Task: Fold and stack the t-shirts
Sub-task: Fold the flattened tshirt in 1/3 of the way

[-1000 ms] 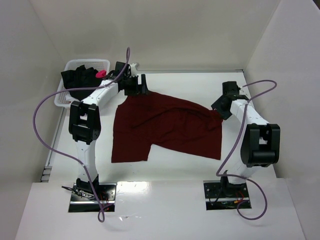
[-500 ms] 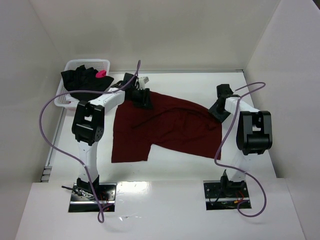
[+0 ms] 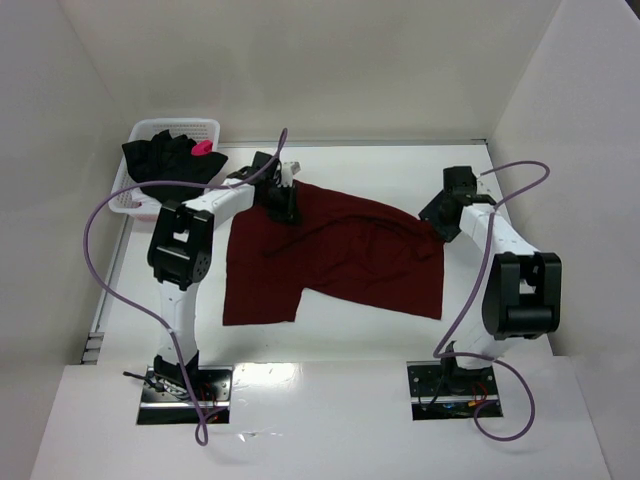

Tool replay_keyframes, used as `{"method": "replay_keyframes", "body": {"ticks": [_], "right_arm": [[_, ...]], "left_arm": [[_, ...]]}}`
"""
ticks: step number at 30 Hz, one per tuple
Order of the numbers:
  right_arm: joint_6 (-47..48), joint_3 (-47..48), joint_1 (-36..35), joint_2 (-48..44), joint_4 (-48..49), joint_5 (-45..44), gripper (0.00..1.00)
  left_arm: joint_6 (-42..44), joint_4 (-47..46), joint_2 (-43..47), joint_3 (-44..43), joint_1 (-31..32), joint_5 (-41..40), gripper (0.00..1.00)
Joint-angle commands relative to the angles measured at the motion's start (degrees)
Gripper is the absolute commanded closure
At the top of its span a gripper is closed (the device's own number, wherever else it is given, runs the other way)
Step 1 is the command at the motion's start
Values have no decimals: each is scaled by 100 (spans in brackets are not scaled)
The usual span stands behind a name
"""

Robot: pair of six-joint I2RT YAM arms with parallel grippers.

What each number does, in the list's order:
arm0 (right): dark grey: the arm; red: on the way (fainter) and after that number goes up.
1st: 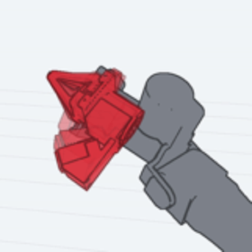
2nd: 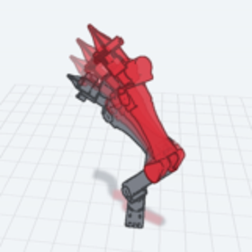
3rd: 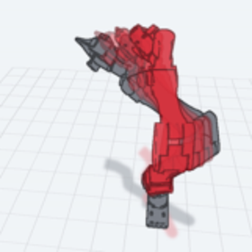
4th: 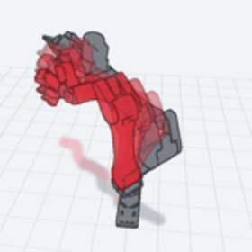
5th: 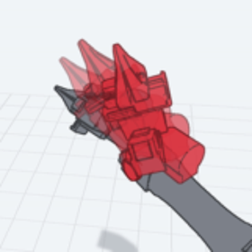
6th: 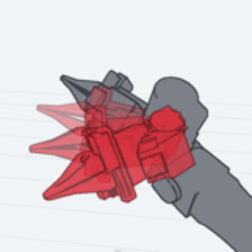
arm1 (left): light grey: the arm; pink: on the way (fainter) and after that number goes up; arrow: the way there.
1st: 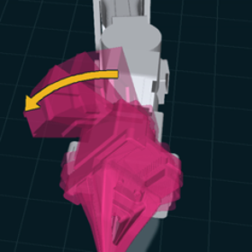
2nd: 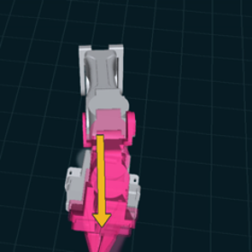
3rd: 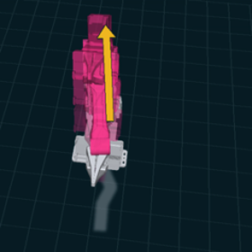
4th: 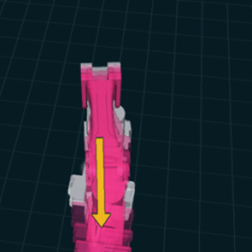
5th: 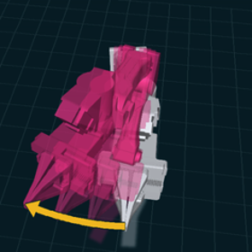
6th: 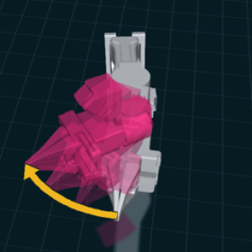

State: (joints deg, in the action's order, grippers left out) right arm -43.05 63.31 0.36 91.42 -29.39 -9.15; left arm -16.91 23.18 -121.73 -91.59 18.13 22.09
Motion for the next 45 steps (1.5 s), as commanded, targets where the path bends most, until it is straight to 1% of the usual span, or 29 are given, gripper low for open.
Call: {"method": "replay_keyframes", "body": {"ticks": [1, 4, 5, 6, 7, 10, 12, 15, 16, 17, 20, 23, 24, 27, 28, 31, 34, 38, 41, 44, 45], "right_arm": [[-151, -371, 8, -212, -23, 308, 36], [-151, -626, 8, -212, 29, 483, 38], [-151, -627, -53, -212, 29, 484, 40], [-151, -688, -54, -212, 29, 484, 40], [-151, -740, -115, -151, 29, 484, 41], [-151, -741, -246, 103, 82, 484, 42], [-151, -741, -299, 218, 82, 431, 42], [-151, -679, -300, 394, 82, 379, 47], [-90, -610, -300, 394, 82, 326, 50], [-90, -609, -300, 455, 82, 256, 55], [-28, -548, -300, 509, 82, 194, 61], [-28, -495, -300, 579, 21, 63, 75], [-28, -434, -300, 579, 21, 1, 84], [-28, -355, -300, 579, -242, -236, 95], [24, -276, -300, 509, -321, -306, 100], [24, -100, -300, 334, -619, -596, 100], [86, -47, -37, 149, -875, -746, 100], [139, 15, 288, -272, -946, -808, 100], [191, -160, 447, -449, -1051, -808, 100], [191, -231, 500, -502, -1052, -861, 100], [191, -301, 500, -502, -930, -756, 100]], "left_arm": [[-76, 195, -245, -96, -20, -187, 74], [-129, 257, -316, -227, -20, -239, 79], [-129, 309, -316, -228, -20, -240, 80], [-129, 310, -368, -228, -20, -240, 83], [-129, 310, -369, -280, -20, -292, 83], [-129, 363, -369, -280, -20, -293, 88], [-129, 363, -369, -280, -20, -293, 90], [-129, 415, -369, -280, -20, -345, 94], [-129, 415, -369, -280, -20, -345, 94], [-129, 415, -369, -280, -20, -345, 96], [-129, 468, -369, -280, -20, -345, 98], [-129, 468, -369, -228, -20, -345, 98], [-129, 468, -369, -228, -20, -345, 98], [-129, 468, -421, -228, -20, -345, 98], [-129, 468, -421, -228, -20, -345, 98], [-129, 468, -422, -175, -20, -345, 99], [-129, 468, -422, -175, -20, -345, 99], [-129, 468, -422, -122, -20, -293, 99], [-129, 468, -422, -122, -134, -240, 99], [-129, 468, -422, -122, -187, -240, 99], [-129, 468, -422, -122, -187, -240, 99]]}}
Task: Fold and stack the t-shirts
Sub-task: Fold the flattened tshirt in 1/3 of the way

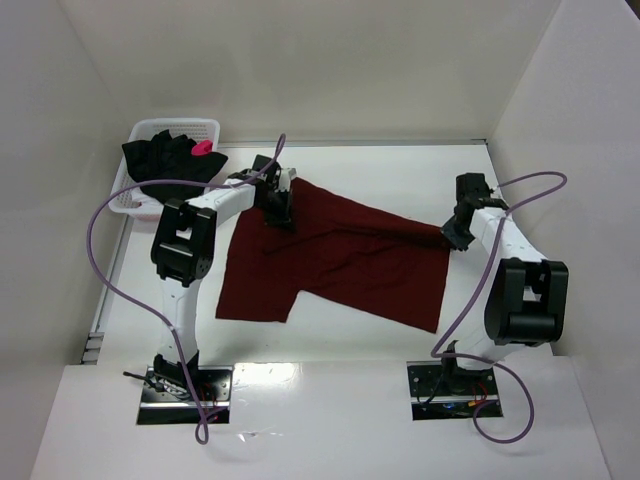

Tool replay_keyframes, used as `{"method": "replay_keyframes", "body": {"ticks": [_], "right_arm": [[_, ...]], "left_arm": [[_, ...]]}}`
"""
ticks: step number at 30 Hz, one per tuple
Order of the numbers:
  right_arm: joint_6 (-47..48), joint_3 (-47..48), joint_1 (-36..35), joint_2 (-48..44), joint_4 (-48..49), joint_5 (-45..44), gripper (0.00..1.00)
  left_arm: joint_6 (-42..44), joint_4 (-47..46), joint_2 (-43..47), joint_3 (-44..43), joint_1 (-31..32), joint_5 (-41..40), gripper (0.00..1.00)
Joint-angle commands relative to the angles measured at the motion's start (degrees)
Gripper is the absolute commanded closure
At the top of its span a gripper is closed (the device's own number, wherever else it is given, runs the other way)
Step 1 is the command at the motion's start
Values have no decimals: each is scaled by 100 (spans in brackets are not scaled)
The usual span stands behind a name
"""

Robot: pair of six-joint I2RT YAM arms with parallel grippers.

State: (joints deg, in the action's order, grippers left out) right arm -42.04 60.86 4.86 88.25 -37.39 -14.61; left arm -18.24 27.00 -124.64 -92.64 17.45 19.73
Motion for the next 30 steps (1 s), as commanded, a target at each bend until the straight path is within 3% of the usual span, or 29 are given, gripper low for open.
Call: {"method": "replay_keyframes", "body": {"ticks": [1, 3, 6, 7, 8, 11, 18, 24, 27, 28, 30], "right_arm": [[143, -118, 50, -185, -76, -130, 100], [144, -179, 50, -185, 90, 124, 98], [196, -233, 50, -124, 170, 274, 83], [196, -293, 50, -124, 170, 344, 66], [249, -294, 50, -124, 170, 345, 55], [249, -346, 50, -281, 170, 406, 35], [249, -136, 50, -554, 118, 301, 16], [188, -56, 172, -616, 432, 73, 17], [188, -109, 173, -318, 671, 11, 31], [248, -110, 173, -39, 750, 11, 42], [301, 22, 173, 227, 829, 11, 48]], "left_arm": [[5, 86, -131, -17, -119, -4, 100], [5, 86, -131, -17, -119, 48, 100], [5, 86, -131, -17, -119, 49, 100], [5, 86, -131, -17, -119, 49, 100], [5, 86, -131, -17, -119, 49, 100], [5, 138, -131, -78, -119, 49, 100], [5, 191, -131, -246, -119, 49, 98], [5, 244, -25, -246, -172, 49, 94], [57, 244, -25, -298, -172, 49, 90], [57, 296, -25, -351, -172, 49, 89], [57, 297, 27, -404, -172, 49, 85]]}}
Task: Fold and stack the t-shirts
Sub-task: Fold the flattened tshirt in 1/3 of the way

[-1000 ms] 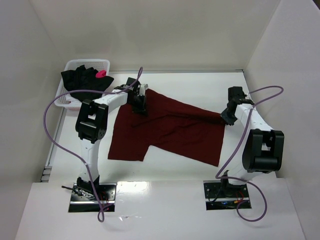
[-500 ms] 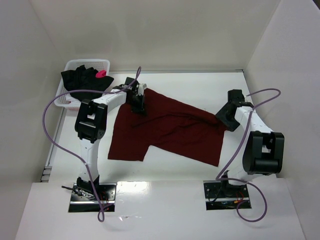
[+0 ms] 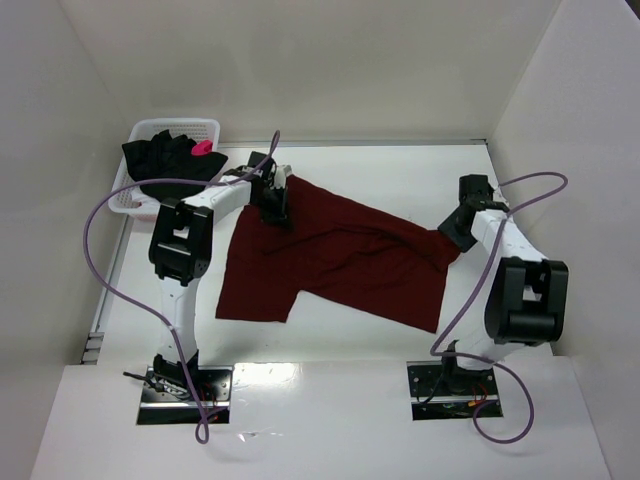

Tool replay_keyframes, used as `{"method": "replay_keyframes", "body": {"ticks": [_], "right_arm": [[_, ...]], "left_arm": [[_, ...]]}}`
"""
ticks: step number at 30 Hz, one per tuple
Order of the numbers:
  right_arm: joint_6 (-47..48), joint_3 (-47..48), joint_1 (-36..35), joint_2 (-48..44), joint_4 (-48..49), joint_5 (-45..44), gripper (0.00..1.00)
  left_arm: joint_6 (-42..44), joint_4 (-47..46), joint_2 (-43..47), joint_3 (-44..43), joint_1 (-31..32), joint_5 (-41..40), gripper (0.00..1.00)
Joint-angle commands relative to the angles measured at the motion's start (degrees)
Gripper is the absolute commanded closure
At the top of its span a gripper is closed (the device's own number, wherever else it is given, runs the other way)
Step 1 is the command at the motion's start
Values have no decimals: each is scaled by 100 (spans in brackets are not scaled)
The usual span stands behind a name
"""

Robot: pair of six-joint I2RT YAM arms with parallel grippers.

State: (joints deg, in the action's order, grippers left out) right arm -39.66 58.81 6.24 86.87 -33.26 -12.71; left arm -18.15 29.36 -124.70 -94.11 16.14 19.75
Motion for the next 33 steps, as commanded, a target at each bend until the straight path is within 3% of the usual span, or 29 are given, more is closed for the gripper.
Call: {"method": "replay_keyframes", "body": {"ticks": [1, 7, 11, 15, 16, 17, 20, 22, 23, 26, 32, 33], "right_arm": [[64, 228, 35, 583, 469, -179, 48], [274, 649, 35, 1252, 548, -381, 45], [336, 904, 35, 1648, 601, -381, 43], [389, 1080, 35, 1903, 654, -381, 65], [389, 1080, 35, 1904, 654, -381, 77], [389, 1150, 35, 1904, 654, -442, 83], [389, 1386, 35, 1957, 452, -584, 90], [450, 1528, 35, 1957, 268, -636, 77], [450, 1581, 35, 1835, 267, -636, 52], [450, 1634, 35, 1571, 319, -584, 33], [696, 1906, 220, 1727, 372, -381, 31], [696, 1906, 220, 1867, 372, -320, 37]], "left_arm": [[49, 61, 34, -257, -41, 47, 82], [101, 113, 34, -319, -41, 47, 71], [101, 166, -124, -381, -41, 99, 74], [101, 219, -176, -381, -41, 99, 89], [101, 219, -177, -381, -41, 99, 92], [101, 271, -177, -381, -41, 99, 94], [101, 272, -177, -328, -41, 47, 97], [101, 272, -177, -328, -41, 47, 97], [101, 272, -177, -328, -41, 47, 97], [101, 272, -177, -276, -41, 47, 97], [101, 272, -177, -222, -41, 47, 97], [101, 272, -177, -222, -41, 47, 97]]}}
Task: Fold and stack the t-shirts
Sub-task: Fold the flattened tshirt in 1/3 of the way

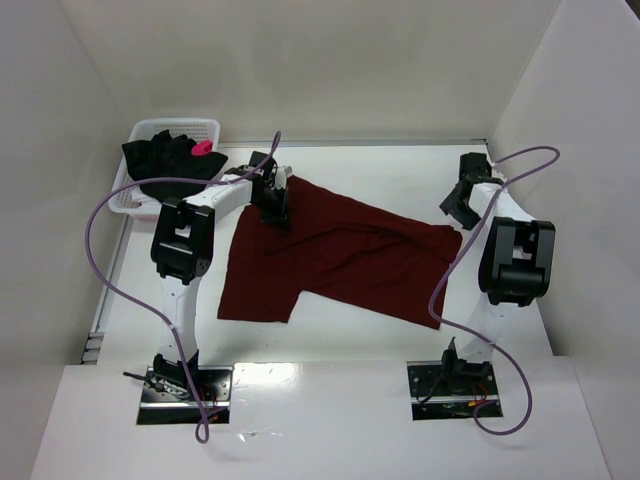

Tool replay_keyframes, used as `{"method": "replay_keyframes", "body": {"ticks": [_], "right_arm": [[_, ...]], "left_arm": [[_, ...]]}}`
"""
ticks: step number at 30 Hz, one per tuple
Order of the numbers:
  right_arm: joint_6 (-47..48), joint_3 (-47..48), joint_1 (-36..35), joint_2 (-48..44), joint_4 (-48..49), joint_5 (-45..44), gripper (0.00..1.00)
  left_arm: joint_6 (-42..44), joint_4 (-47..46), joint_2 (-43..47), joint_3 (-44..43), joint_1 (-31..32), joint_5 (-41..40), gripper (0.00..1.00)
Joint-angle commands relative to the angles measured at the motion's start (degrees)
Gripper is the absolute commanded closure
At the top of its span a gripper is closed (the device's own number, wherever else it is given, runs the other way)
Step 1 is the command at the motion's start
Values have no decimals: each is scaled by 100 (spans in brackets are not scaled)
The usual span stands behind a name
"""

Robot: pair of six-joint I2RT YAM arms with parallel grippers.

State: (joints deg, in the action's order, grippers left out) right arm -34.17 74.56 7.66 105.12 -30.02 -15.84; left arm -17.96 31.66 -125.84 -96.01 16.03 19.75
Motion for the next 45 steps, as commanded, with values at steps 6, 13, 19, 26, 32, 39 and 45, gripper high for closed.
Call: {"method": "replay_keyframes", "body": {"ticks": [6, 13, 19, 26, 32, 39, 45], "right_arm": [[253, 331, 78, 474, 269, 291, 52], [359, 226, 78, 553, 321, 484, 50], [411, 120, 78, 553, 392, 695, 53], [411, 67, 78, 808, 444, 696, 84], [411, 67, 78, 861, 392, 257, 100], [359, 559, 130, 913, 146, -183, 100], [420, 1121, 306, 1080, 41, -464, 100]], "left_arm": [[82, 42, -63, -32, -30, 47, 97], [82, 42, -116, -32, -30, 99, 95], [82, 42, -116, -32, -30, 99, 94], [82, 42, -116, 21, -30, 99, 94], [82, 95, -63, 82, -30, 99, 94], [82, 95, -63, 135, -82, 99, 94], [134, 95, -11, 196, -83, 47, 94]]}}
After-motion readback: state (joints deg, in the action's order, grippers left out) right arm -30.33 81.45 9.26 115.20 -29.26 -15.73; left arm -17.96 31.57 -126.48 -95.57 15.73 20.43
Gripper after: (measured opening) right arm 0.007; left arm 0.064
